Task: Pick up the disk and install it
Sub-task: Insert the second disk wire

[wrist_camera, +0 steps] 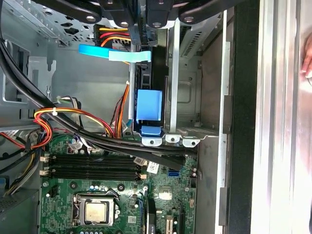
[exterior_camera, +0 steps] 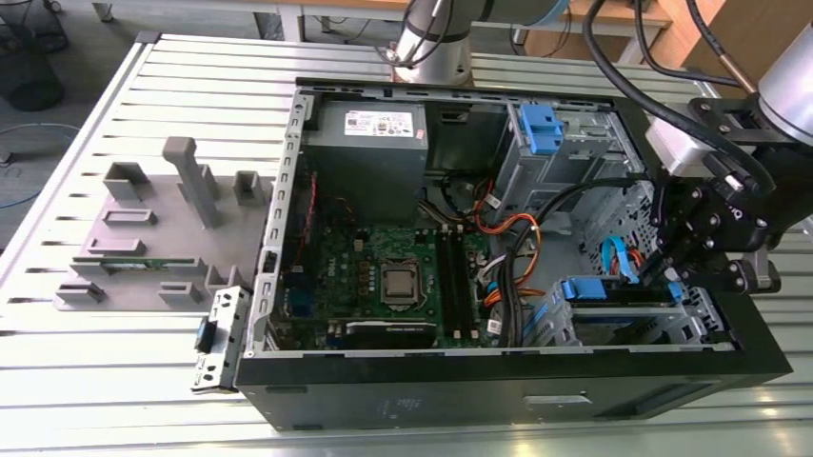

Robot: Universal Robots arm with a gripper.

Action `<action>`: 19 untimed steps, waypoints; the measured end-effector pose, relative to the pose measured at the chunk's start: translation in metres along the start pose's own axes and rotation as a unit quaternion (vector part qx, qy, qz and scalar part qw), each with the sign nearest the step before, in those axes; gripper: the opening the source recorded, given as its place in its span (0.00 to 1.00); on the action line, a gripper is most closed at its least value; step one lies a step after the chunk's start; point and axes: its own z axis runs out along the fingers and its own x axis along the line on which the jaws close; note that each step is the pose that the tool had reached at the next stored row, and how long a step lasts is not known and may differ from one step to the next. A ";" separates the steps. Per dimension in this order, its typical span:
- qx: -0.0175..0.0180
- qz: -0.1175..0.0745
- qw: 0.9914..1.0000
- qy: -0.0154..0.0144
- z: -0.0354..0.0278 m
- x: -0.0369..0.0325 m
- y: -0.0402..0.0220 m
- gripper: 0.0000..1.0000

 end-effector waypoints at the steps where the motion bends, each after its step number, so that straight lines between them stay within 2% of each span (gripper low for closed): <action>1: 0.000 0.000 1.000 0.000 0.0001 0.0000 0.0000 0.16; 19: 0.000 0.011 1.000 0.000 0.0031 -0.0001 0.0000 0.16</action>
